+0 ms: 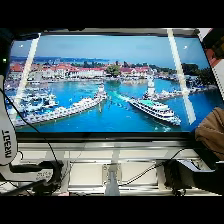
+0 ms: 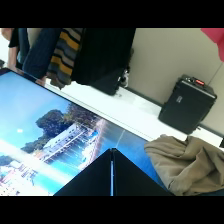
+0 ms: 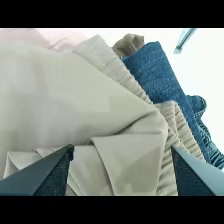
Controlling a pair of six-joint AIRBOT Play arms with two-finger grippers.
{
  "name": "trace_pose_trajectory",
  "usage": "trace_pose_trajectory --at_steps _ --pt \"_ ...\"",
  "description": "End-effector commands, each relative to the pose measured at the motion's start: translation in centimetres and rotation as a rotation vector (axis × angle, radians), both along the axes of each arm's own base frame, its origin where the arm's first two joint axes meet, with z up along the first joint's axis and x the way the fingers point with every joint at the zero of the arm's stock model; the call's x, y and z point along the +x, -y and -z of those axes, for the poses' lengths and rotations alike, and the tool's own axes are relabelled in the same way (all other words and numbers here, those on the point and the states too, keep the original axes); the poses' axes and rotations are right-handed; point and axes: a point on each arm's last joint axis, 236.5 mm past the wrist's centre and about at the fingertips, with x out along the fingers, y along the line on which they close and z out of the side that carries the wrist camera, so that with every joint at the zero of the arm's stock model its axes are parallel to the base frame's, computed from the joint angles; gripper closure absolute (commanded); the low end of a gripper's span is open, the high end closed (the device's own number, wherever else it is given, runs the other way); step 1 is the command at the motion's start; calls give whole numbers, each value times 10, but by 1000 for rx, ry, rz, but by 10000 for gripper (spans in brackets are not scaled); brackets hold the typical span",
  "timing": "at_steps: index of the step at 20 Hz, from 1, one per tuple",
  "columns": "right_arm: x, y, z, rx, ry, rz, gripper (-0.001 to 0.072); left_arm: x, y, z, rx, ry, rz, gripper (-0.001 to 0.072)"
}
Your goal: Fold the clothes and pants, and hang the long-sleeved shirts on hangers.
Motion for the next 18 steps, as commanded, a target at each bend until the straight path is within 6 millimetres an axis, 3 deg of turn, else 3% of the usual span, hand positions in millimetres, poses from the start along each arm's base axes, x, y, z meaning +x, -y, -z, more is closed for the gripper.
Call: trace_pose_trajectory --at_steps 1,3,4,5,6,8,9,10,11,12,14,16,18 --pt "12 13 -11 -72 50 -3 37 0 0 0 0 -1 0 690" --pt "47 17 -23 -98 152 -37 52 0 0 0 0 -1 0 689" --pt "74 17 -33 -113 219 -71 189 0 0 0 0 -1 0 689" --pt "104 15 -44 -125 277 -122 379 0 0 0 0 -1 0 689" --pt "135 10 -56 -150 292 -221 488 0 0 0 0 -1 0 689" --pt "207 -14 -85 -234 223 -531 534 0 0 0 0 -1 0 689" --pt "243 -33 -102 -269 223 -649 626 0 0 0 0 -1 0 689" --pt "283 -59 -121 -300 250 -762 676 0 0 0 0 -1 0 689" --pt "318 -91 -140 -326 279 -869 676 0 0 0 0 -1 0 689" --pt "353 -130 -158 -350 313 -988 676 0 0 0 0 -1 0 689" --pt "403 -220 -190 -387 380 -1223 676 0 0 0 0 -1 0 689" --pt "428 -309 -205 -402 415 -1438 675 0 0 0 0 -1 0 689" --pt "430 -384 -196 -373 388 -1631 676 0 0 0 0 -1 0 689"
